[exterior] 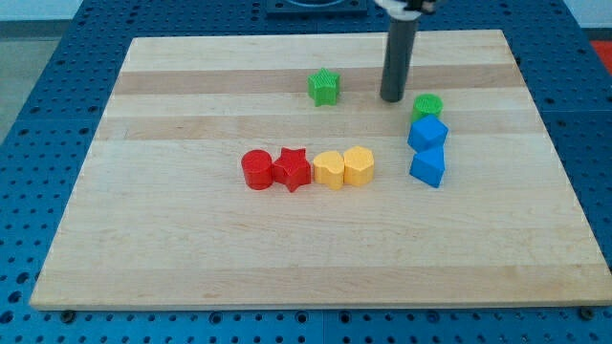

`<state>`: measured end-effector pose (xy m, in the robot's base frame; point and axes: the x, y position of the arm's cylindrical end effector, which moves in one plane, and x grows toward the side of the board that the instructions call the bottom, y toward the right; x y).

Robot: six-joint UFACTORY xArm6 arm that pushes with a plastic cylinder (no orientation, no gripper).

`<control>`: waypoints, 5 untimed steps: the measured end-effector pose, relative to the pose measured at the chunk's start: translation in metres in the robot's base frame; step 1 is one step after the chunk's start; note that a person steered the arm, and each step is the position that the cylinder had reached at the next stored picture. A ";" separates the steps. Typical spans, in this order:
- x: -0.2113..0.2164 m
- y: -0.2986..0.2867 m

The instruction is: Move the blue triangle to the left side of the blue cube

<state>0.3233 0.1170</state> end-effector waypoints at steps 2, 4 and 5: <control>0.015 0.077; 0.095 0.086; 0.137 0.084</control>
<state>0.4599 0.2011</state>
